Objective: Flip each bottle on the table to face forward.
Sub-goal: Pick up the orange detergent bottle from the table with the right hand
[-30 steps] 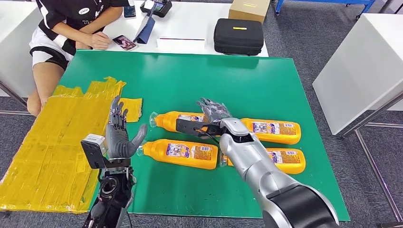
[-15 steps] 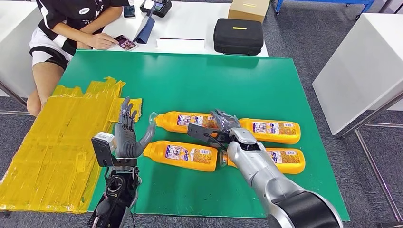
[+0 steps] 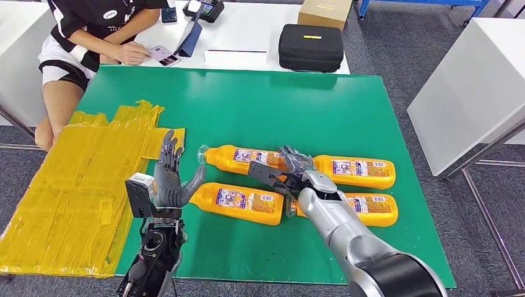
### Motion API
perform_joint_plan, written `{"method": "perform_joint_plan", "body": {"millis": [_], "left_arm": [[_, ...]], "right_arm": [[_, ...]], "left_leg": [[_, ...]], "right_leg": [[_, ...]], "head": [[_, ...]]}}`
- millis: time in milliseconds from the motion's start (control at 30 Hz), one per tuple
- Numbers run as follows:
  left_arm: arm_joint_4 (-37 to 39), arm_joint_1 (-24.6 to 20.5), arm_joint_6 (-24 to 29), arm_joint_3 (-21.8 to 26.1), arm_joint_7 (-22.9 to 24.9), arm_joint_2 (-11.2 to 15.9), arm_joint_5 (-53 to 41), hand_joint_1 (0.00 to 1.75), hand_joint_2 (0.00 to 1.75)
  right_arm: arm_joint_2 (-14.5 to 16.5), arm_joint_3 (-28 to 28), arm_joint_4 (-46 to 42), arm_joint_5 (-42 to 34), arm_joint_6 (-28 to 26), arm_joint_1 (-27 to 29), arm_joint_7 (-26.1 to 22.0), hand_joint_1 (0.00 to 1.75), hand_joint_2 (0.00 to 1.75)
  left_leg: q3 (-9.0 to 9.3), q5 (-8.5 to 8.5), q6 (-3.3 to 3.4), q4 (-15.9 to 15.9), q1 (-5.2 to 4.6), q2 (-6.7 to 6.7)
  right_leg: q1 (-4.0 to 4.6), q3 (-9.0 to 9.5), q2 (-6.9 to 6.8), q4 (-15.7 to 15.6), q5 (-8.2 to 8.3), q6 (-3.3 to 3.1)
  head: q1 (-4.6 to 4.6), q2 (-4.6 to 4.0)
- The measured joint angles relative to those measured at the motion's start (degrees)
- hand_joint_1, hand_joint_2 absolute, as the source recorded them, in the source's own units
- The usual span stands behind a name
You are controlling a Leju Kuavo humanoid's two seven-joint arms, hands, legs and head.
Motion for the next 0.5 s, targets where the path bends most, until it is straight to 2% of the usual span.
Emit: {"method": "perform_joint_plan", "body": {"millis": [67,167,500], "left_arm": [[0.2,0.0,0.0,-0.1,0.0,0.0,0.1,0.00,1.75],[0.3,0.0,0.1,-0.2,0.0,0.0,0.1,0.00,1.75],[0.3,0.0,0.9,-0.8,0.0,0.0,0.2,0.00,1.75]], "right_arm": [[0.0,0.0,0.0,0.1,-1.4,0.3,-0.4,1.54,1.75],[0.0,0.0,0.0,0.4,-3.0,0.5,-0.8,1.70,1.75],[0.1,0.0,0.0,1.0,-5.0,0.9,-1.3,1.73,1.75]], "left_leg": [[0.00,0.00,0.00,0.0,0.00,0.00],[0.00,0.00,0.00,0.0,0.00,0.00],[-0.01,0.00,0.00,0.0,0.00,0.00]], "right_leg": [[0.00,0.00,0.00,0.0,0.00,0.00],[0.00,0.00,0.00,0.0,0.00,0.00],[0.00,0.00,0.00,0.0,0.00,0.00]], "head": [[-0.01,0.00],[0.00,0.00],[0.01,0.00]]}}
